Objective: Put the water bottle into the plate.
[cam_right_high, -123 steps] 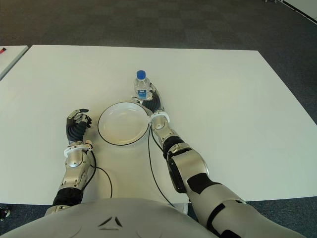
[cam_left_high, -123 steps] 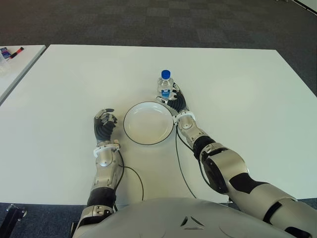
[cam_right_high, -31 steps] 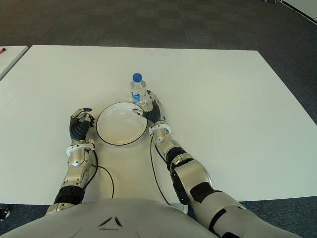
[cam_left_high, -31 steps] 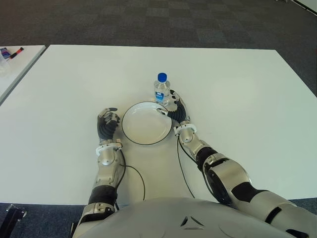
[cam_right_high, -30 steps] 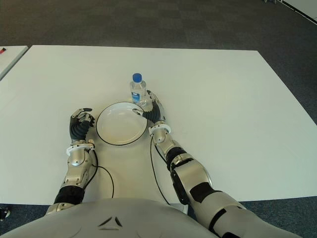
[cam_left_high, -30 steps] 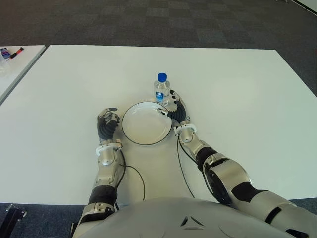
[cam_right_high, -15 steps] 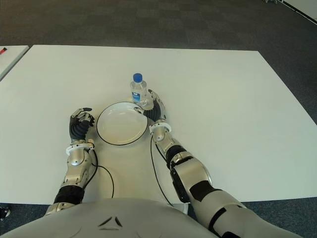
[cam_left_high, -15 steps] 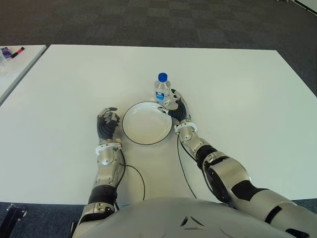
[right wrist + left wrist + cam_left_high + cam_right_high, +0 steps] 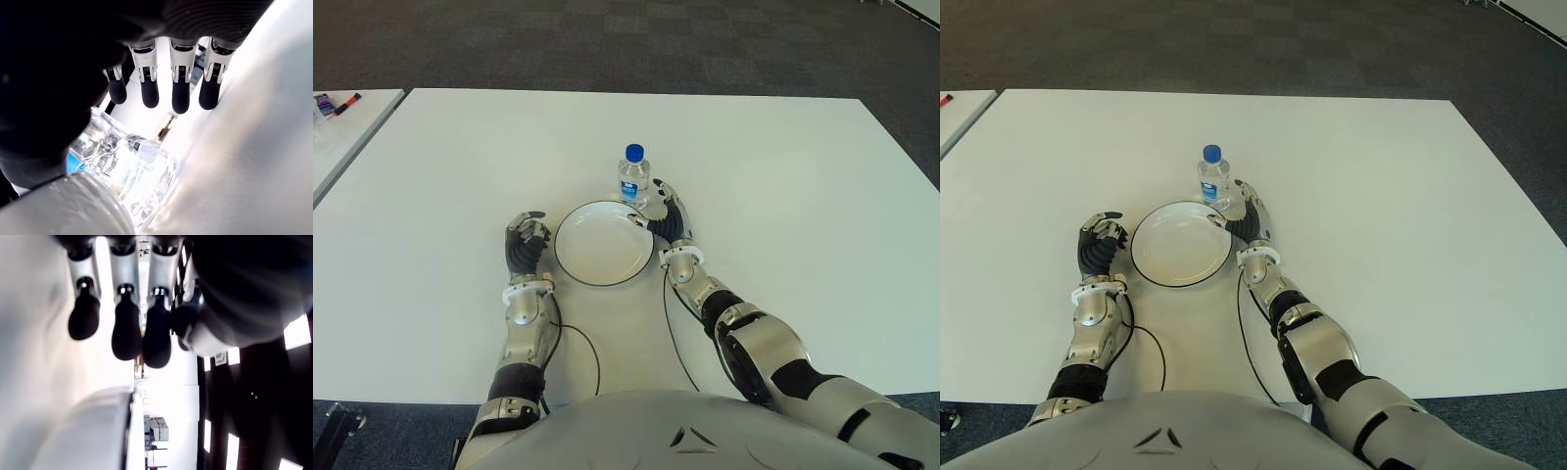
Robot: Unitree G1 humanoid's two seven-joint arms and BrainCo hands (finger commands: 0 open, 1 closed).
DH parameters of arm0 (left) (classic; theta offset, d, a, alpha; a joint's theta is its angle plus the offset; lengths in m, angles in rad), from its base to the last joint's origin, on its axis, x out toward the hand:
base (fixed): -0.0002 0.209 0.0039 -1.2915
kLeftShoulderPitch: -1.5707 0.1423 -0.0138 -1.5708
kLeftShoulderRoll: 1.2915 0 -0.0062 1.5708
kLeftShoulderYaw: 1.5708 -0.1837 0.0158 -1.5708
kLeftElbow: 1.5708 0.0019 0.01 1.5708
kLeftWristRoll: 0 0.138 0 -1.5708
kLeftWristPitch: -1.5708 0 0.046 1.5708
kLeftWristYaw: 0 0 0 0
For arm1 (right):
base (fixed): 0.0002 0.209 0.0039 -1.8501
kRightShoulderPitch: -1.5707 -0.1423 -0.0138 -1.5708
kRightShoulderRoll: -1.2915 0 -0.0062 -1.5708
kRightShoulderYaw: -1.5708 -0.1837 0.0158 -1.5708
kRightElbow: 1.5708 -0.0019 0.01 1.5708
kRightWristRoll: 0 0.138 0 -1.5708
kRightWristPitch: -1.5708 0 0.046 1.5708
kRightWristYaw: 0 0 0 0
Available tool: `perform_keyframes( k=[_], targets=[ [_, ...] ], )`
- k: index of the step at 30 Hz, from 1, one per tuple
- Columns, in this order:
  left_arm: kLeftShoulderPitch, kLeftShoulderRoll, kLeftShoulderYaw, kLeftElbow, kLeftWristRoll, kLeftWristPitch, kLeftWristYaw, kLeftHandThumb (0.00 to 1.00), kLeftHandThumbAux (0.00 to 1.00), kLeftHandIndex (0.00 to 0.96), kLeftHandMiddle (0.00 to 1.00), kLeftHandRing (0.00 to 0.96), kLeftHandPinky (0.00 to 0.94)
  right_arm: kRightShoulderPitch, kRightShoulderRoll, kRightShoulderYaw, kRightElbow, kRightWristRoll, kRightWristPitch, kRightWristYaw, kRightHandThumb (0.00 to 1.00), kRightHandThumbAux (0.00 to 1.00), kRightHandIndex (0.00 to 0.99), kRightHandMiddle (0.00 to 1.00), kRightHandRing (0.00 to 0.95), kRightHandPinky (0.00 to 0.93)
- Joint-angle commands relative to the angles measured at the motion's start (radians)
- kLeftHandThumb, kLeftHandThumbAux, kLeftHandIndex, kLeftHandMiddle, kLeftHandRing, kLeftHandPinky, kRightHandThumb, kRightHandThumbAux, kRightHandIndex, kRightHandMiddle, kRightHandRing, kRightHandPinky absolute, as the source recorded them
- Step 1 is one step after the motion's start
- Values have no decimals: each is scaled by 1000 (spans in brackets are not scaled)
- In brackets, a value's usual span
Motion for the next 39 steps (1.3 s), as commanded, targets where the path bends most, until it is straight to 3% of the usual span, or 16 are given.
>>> perform_keyframes(
  k=[1, 15, 29, 39],
  targets=[
    [-3, -3, -4, 19, 2, -3, -3, 694, 716, 437, 717, 697, 688, 36, -3, -2, 6, 5, -20, 2, 172, 728, 122, 143, 144, 190],
    [-24, -14, 13, 64, -17, -30, 3, 693, 717, 437, 710, 688, 678, 66, 1, -15, -3, 21, -77, 22, 196, 713, 114, 150, 156, 198],
    [-34, -1, 16, 91, -48, -18, -36, 693, 716, 437, 713, 692, 697, -19, -5, -24, 22, 28, 5, 68, 208, 691, 100, 128, 126, 161],
    [-51, 5, 18, 121, -32, -30, -12, 692, 716, 436, 704, 684, 689, -60, -5, -27, 11, 34, 33, 85, 170, 673, 79, 118, 127, 179]
  ],
)
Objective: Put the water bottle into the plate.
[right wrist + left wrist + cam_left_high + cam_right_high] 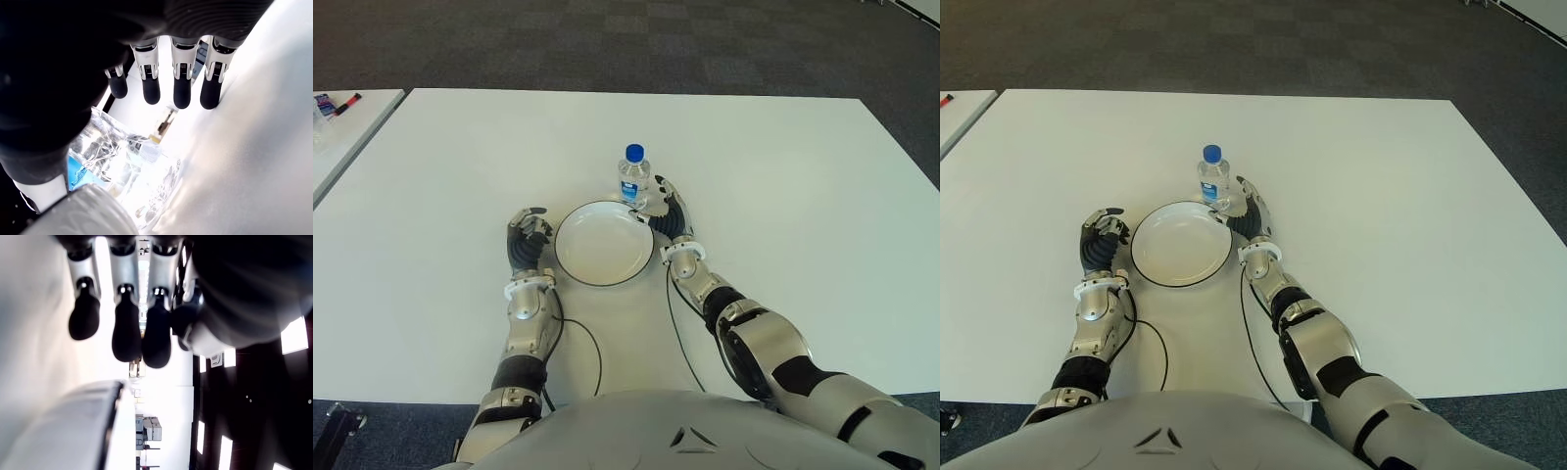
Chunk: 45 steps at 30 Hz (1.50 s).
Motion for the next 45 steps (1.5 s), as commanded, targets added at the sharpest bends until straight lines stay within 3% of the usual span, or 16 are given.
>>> perform_keyframes(
  k=[1, 15, 45],
  targets=[
    [6, 1, 7, 41, 6, 5, 11, 692, 716, 436, 704, 683, 689, -34, 5, -11, -3, 14, 23, 28, 167, 670, 76, 118, 128, 182],
    [14, 2, 2, 43, 23, -16, 11, 693, 716, 437, 708, 693, 698, -53, 35, -53, -50, 80, -18, 138, 177, 646, 51, 101, 120, 155],
    [11, 10, 4, 68, 5, -16, -14, 692, 716, 436, 705, 688, 687, -179, 59, -109, 17, 121, 112, 298, 238, 634, 41, 67, 89, 142]
  ],
)
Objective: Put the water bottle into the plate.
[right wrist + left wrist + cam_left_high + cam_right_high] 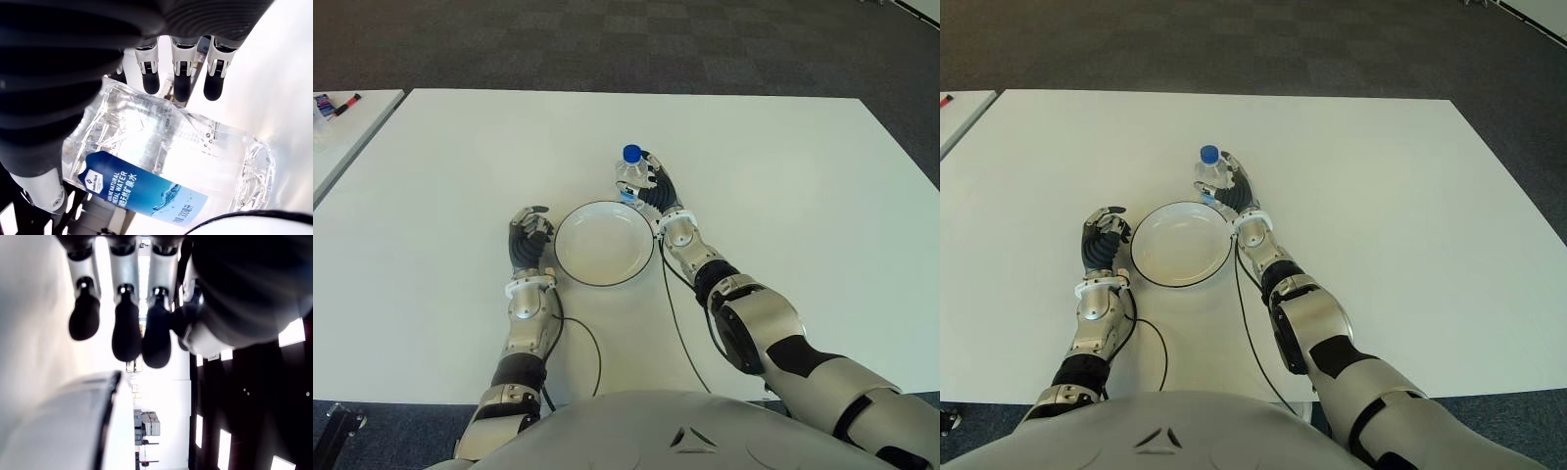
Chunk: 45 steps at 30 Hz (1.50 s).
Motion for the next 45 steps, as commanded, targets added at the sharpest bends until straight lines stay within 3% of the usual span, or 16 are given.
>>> perform_keyframes(
  k=[1, 23, 45],
  targets=[
    [19, -2, 2, 38, -5, 15, -8, 692, 715, 436, 705, 688, 687, -33, 12, 0, 22, 2, 36, 22, 240, 633, 41, 67, 89, 143],
    [36, -6, -7, 7, -2, 44, -3, 691, 716, 436, 705, 682, 657, -27, -3, 41, 41, -39, 54, 58, 292, 631, 40, 76, 93, 138],
    [33, -24, 3, 17, 8, -8, 26, 692, 715, 436, 704, 686, 676, -9, -13, 53, 45, -49, 37, 78, 262, 607, 36, 76, 95, 135]
  ],
)
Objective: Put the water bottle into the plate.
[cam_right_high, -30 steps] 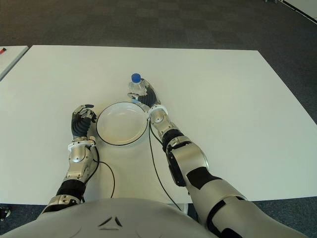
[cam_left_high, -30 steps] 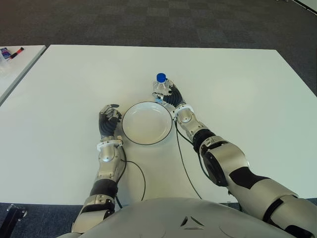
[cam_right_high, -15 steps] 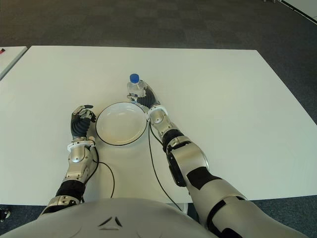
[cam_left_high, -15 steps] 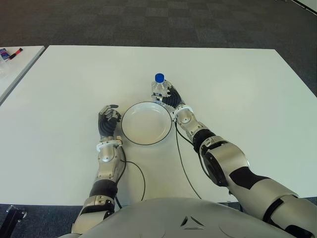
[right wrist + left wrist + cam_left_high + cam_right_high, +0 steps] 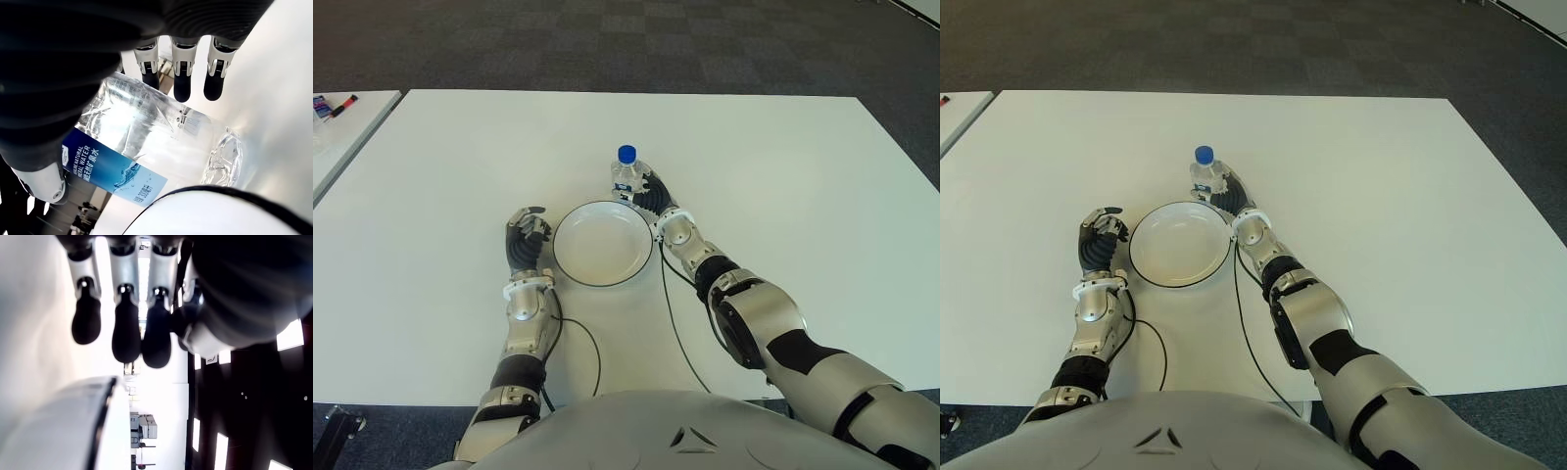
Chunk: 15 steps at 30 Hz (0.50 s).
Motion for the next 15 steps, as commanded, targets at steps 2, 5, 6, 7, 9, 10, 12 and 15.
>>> perform_keyframes(
  k=[2, 5, 6, 7, 9, 10, 12, 15],
  targets=[
    [28, -8, 1, 16, 15, 16, 22, 693, 715, 436, 706, 688, 678, 10, -1, 7, 11, -7, -2, 14, 266, 608, 35, 76, 94, 134],
    [29, -8, 1, 10, 17, 22, 23, 693, 715, 436, 707, 687, 678, 11, -2, 9, 11, -9, -1, 13, 269, 608, 35, 77, 94, 134],
    [29, -7, 1, 10, 16, 23, 22, 693, 715, 436, 707, 687, 678, 12, -1, 10, 11, -9, -1, 13, 269, 608, 36, 77, 94, 134],
    [28, -7, 1, 10, 16, 25, 20, 693, 715, 436, 708, 687, 677, 13, -2, 11, 11, -9, -1, 12, 270, 608, 36, 77, 94, 134],
    [29, -6, 1, 8, 16, 28, 19, 692, 715, 436, 708, 688, 677, 14, -2, 11, 11, -9, 0, 12, 270, 608, 37, 77, 94, 134],
    [29, -6, 1, 7, 16, 29, 19, 693, 716, 436, 709, 690, 679, 14, -2, 12, 11, -9, 1, 12, 270, 609, 38, 77, 94, 134],
    [30, -7, 1, 4, 16, 30, 19, 693, 716, 436, 711, 692, 682, 14, -1, 11, 11, -9, 1, 12, 270, 609, 38, 77, 94, 134],
    [31, -7, 0, -2, 16, 34, 18, 693, 716, 436, 713, 695, 687, 15, -1, 11, 11, -8, 3, 14, 270, 610, 39, 76, 94, 134]
  ],
)
